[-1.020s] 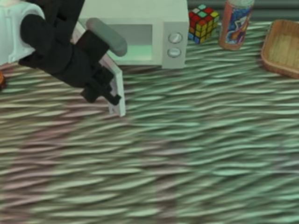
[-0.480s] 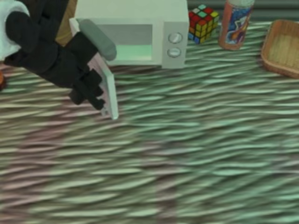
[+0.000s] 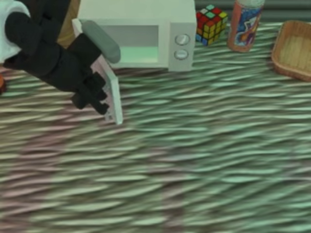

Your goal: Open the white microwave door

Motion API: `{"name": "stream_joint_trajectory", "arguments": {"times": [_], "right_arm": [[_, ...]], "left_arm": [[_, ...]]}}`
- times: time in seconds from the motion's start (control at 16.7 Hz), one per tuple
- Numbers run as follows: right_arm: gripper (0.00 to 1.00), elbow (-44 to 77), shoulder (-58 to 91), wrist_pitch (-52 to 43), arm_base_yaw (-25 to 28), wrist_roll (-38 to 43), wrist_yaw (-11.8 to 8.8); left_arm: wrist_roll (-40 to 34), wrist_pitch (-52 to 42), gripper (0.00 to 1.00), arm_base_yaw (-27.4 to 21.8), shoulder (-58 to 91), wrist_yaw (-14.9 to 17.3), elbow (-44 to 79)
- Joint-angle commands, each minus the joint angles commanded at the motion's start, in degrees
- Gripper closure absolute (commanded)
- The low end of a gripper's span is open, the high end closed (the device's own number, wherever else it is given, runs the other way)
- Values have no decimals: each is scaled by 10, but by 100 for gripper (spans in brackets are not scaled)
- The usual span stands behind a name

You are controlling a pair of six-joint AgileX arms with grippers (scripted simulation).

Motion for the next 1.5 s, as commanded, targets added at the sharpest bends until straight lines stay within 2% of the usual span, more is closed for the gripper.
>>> {"name": "stream_joint_trajectory", "arguments": {"times": [1.02,1.5], "right_arm": [[0,0,0,0,0,0,0],[0,0,0,0,0,0,0]], "left_arm": [[0,-1,100,-1,1,3,-2],[91,-34,100,37,-1,38,2]]}}
